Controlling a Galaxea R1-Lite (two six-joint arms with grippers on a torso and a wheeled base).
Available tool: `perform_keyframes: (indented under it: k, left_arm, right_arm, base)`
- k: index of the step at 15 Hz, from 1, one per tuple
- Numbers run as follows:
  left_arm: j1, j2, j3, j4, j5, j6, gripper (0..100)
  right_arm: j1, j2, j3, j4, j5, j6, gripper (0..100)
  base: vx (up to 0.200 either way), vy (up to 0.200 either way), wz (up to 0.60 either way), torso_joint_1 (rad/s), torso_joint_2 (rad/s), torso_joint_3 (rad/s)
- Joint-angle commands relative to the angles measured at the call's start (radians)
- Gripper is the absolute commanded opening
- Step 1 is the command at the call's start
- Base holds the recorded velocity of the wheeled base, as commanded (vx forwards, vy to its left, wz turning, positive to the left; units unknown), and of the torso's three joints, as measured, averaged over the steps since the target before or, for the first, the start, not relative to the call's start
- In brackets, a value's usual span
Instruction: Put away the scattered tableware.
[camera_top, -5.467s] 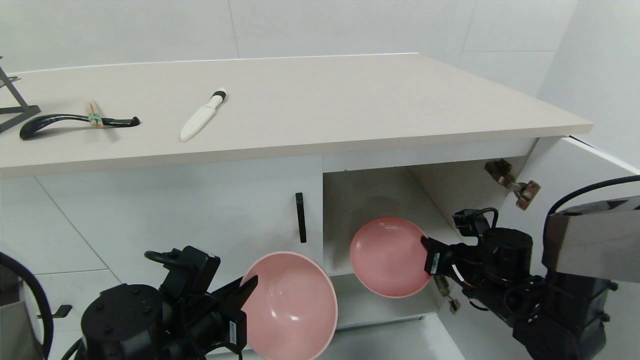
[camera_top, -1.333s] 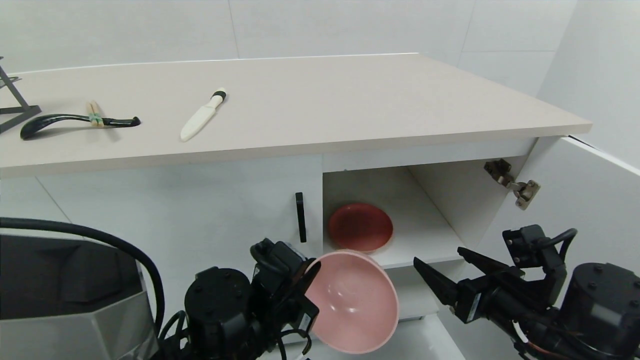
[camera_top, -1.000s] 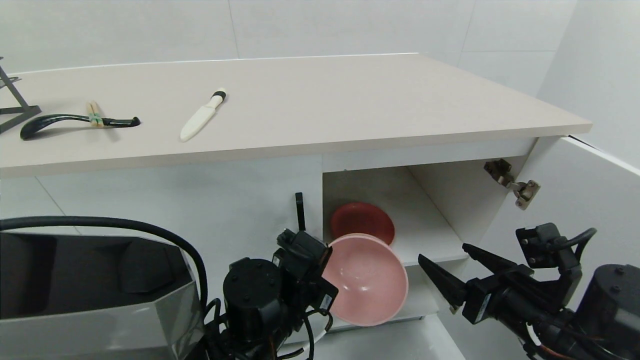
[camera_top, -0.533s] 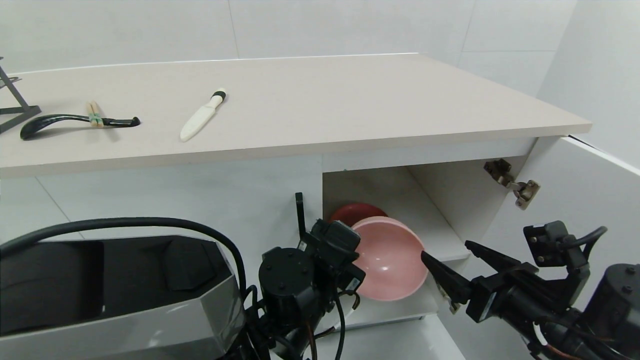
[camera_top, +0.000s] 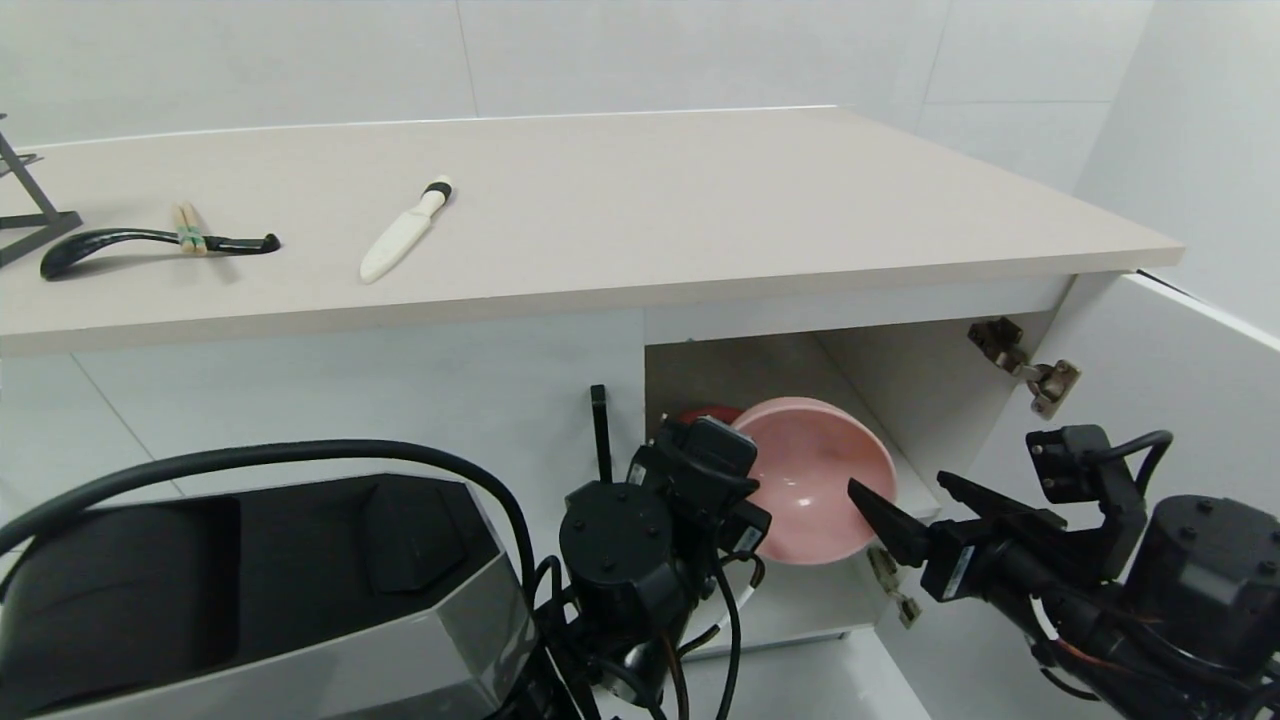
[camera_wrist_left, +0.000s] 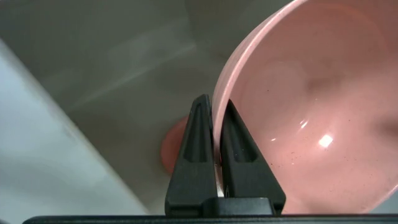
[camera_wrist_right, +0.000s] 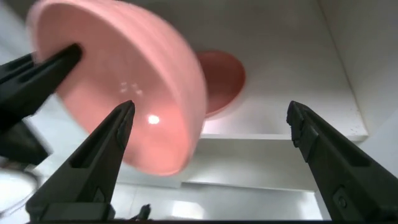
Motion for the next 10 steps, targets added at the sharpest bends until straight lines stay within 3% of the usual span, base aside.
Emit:
perform_keyframes:
  k: [1, 10]
  left_arm:
    - [-0.001, 0.020, -0.042, -0.001, 0.000, -0.001, 0]
    - [-0.018, 0.030, -0.059, -0.001, -0.001, -0.004, 0]
  right_arm:
    - [-0.028, 0.039, -0.020, -0.001, 0.000, 0.002, 100]
    - [-0.051, 0.019, -0.021, -0.001, 0.000, 0.002, 100]
  base:
    - [0.000, 0.000, 0.00, 0.000, 0.00, 0.000]
    - [0.000, 0.000, 0.00, 0.000, 0.00, 0.000]
